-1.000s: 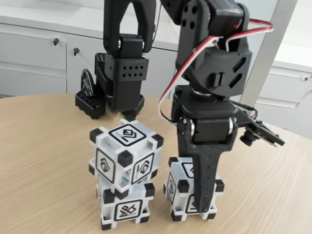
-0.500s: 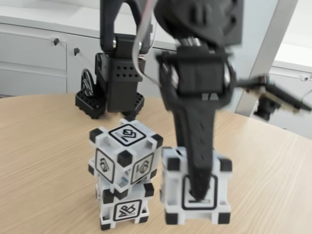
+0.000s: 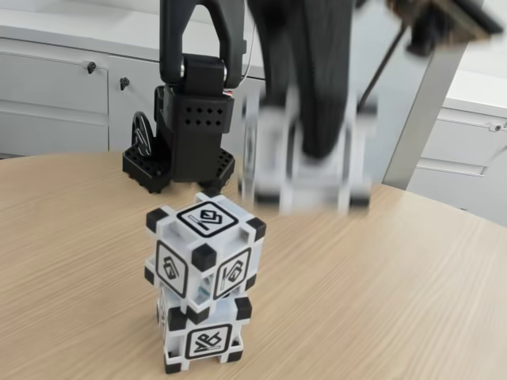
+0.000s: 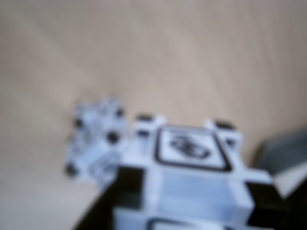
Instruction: Stack cubes from left to right.
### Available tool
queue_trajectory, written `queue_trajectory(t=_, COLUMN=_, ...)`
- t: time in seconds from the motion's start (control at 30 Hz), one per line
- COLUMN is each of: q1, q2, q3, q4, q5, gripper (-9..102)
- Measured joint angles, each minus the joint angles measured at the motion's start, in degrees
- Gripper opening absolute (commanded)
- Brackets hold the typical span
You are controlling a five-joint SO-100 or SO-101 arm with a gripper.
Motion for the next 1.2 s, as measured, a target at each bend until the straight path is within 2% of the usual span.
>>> queue_trajectory(t=0.07, q1=0.0, q2=0.09, q3=-3.43, q4=3.87, q5=-1.32, gripper=21)
queue_trajectory(t=0.23, q1=0.79, q2=0.44, q3=-5.27, q4=5.36, q5=-5.71, gripper=20)
queue_trajectory(t=0.57, q1=13.01, q2=0.44, q3=-5.45, q4=5.36, q5=-9.84, gripper=20)
queue_trajectory(t=1.2, q1=12.22, q2=0.62, q3=2.81, q4=5.36, q5=-12.22, gripper=20)
